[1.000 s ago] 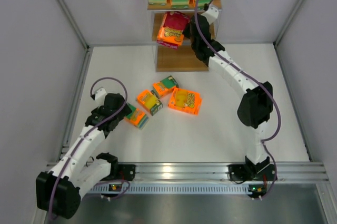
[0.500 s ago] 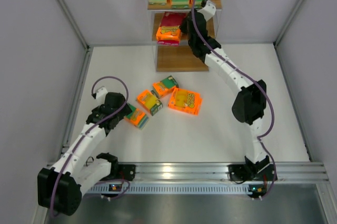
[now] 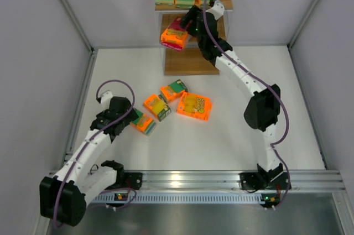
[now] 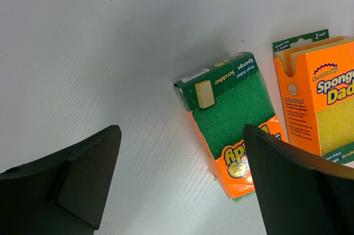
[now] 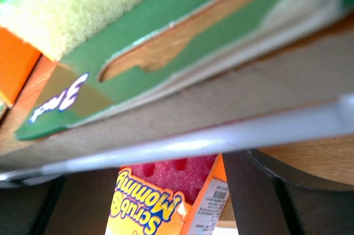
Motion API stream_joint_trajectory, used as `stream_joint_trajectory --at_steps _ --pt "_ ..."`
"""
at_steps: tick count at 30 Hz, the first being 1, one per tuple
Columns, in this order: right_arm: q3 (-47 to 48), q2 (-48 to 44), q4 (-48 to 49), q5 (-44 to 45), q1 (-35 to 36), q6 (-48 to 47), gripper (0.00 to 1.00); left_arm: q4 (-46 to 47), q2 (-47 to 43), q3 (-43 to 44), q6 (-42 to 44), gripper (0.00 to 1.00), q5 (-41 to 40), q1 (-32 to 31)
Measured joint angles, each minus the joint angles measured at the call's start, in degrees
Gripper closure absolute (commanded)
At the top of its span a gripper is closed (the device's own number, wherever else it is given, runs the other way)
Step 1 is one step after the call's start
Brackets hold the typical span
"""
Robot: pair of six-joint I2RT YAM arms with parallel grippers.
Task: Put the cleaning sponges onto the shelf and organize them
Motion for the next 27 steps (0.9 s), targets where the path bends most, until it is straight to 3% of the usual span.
stream_joint_trajectory --at_steps 4,7,22,27 --pt "-2.60 -1.70 0.74 -1.81 0.00 0.96 0.48 0.02 0.00 0.00 0.15 0.02 0.46 0.00" --pt "-6.05 -3.89 0.92 -2.75 0.02 1.68 0.53 0.04 -0.04 0.00 0.15 0.02 0.90 0.00" --pt "-15.63 -9.77 2.62 -4.37 0.11 2.62 0.46 0.04 -1.42 0.00 0.20 0.02 2.32 0.07" --pt "-16.90 -11.37 2.80 -4.33 0.52 1.51 0.50 0.04 -1.42 0.00 0.17 0.02 3.02 0.07"
